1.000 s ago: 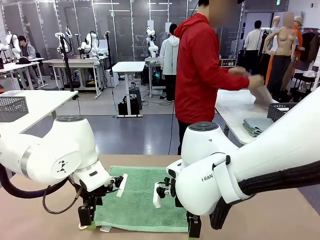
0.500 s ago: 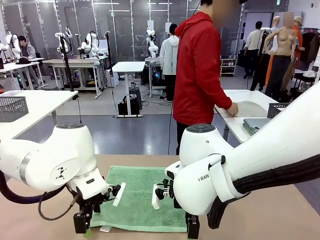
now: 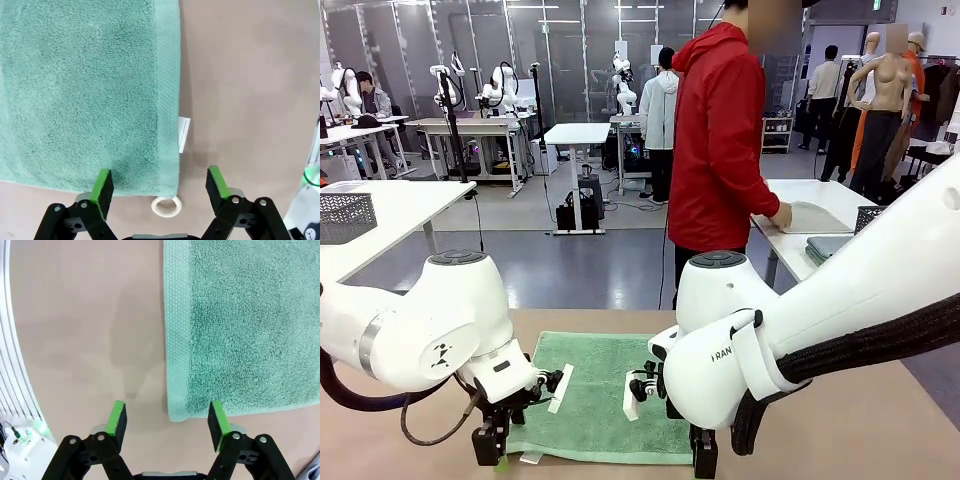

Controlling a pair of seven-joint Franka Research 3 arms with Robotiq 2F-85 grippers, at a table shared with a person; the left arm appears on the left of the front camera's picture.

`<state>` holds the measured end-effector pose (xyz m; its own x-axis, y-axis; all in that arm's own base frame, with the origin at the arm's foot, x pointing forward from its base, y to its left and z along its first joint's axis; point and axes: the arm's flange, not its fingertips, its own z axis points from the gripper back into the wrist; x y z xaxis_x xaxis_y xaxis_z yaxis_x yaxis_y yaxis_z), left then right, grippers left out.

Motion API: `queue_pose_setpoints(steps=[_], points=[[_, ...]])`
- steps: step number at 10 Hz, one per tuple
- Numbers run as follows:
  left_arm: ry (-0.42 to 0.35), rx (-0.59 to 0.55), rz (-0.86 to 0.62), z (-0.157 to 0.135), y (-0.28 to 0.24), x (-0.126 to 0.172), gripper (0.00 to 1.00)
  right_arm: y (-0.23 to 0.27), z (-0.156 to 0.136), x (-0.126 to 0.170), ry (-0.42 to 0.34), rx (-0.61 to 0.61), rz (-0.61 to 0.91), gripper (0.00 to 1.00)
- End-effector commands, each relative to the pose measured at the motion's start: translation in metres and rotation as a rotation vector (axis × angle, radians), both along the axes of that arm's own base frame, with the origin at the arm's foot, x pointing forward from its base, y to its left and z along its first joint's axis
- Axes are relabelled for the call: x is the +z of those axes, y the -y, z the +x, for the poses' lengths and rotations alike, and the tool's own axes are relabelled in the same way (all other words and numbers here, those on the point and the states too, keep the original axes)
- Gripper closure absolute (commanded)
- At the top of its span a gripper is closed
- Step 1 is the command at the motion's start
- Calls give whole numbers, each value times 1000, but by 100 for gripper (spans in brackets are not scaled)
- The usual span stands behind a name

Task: Fold the towels and place them in the basket.
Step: When a person lays out a Towel with hook on the table, fold it in half twice.

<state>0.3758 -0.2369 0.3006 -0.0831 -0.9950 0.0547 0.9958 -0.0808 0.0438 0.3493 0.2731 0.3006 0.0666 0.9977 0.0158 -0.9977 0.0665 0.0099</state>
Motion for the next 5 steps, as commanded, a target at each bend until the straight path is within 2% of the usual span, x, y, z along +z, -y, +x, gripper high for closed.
queue_pose_setpoints(steps=[1,2,3,4,5], points=[[41,20,16,-3,3,-5,20,0,5,0,-4,13,-3,36],[53,26,18,-3,2,-5,20,0,5,-1,-5,12,0,36],[67,28,26,-4,2,-4,9,1,6,-1,-14,16,-3,36],[74,30,26,-4,2,-3,35,1,6,-1,-6,17,3,51],[73,36,31,-3,2,-3,19,1,8,-1,-9,5,1,51]])
